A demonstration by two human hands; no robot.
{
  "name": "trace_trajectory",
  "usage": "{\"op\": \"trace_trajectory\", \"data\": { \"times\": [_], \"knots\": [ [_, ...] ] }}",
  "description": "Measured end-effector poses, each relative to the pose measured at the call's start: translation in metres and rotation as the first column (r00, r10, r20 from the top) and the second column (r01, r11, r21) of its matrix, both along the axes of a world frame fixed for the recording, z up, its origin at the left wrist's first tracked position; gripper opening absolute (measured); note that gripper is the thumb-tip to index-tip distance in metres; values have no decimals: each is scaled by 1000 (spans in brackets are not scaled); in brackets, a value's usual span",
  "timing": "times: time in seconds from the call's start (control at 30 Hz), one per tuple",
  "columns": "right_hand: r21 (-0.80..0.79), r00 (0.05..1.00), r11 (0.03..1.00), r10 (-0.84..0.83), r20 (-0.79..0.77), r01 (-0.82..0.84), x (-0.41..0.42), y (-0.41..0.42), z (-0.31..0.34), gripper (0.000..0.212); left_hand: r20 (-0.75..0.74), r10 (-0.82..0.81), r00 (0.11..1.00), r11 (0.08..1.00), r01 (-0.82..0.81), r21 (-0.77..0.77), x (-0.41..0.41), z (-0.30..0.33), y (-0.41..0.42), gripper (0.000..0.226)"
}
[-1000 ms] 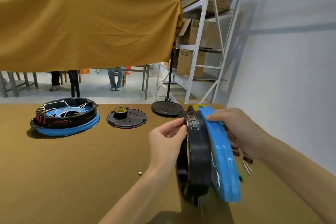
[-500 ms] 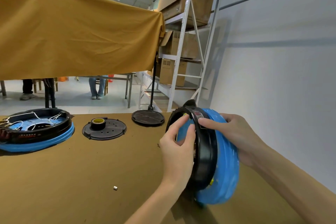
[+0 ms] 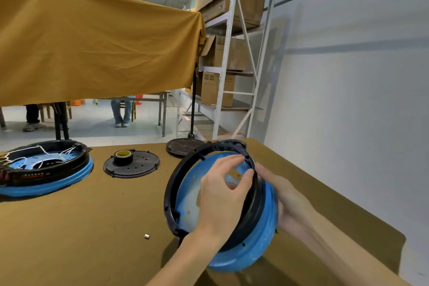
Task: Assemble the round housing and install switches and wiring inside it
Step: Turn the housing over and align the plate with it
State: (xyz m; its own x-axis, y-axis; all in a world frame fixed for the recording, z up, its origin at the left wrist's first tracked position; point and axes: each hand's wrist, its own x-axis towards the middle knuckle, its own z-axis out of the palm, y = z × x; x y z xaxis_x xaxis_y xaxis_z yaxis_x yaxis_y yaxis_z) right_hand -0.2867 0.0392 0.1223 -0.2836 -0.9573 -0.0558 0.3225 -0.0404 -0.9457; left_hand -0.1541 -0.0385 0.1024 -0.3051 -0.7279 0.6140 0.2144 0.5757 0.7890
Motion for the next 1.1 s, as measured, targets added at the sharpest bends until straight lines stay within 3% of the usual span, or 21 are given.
{"op": "trace_trajectory", "data": {
  "times": [0.13, 0.37, 0.57, 0.73, 0.93, 1.1],
  "knots": [
    [38, 1000, 999, -9, 5, 9, -10, 6, -28, 80, 79, -16, 997, 1000, 15, 19, -3, -21, 7, 21],
    [100, 994, 995, -28, 106, 18, -33, 7, -53, 73, 208, -183, 961, 983, 185, 6, -5, -38, -2, 38],
    [123, 978, 992, -59, 202, 34, -48, 2, -77, 75, 430, 121, 895, 969, -14, -245, 24, -47, -47, 25],
    [153, 966, 988, -4, 260, -37, -59, 4, -93, 67, 631, 100, 769, 970, 67, -234, 55, -64, -71, 27],
    [288, 952, 950, 28, 304, -120, -74, 7, -100, 73, 635, -36, 772, 990, 114, -82, 70, -87, -66, 14],
    [285, 937, 947, 42, 346, -147, -69, -1, -96, 80, 650, -19, 760, 983, 133, -127, 86, -94, -70, 29]
  ]
}}
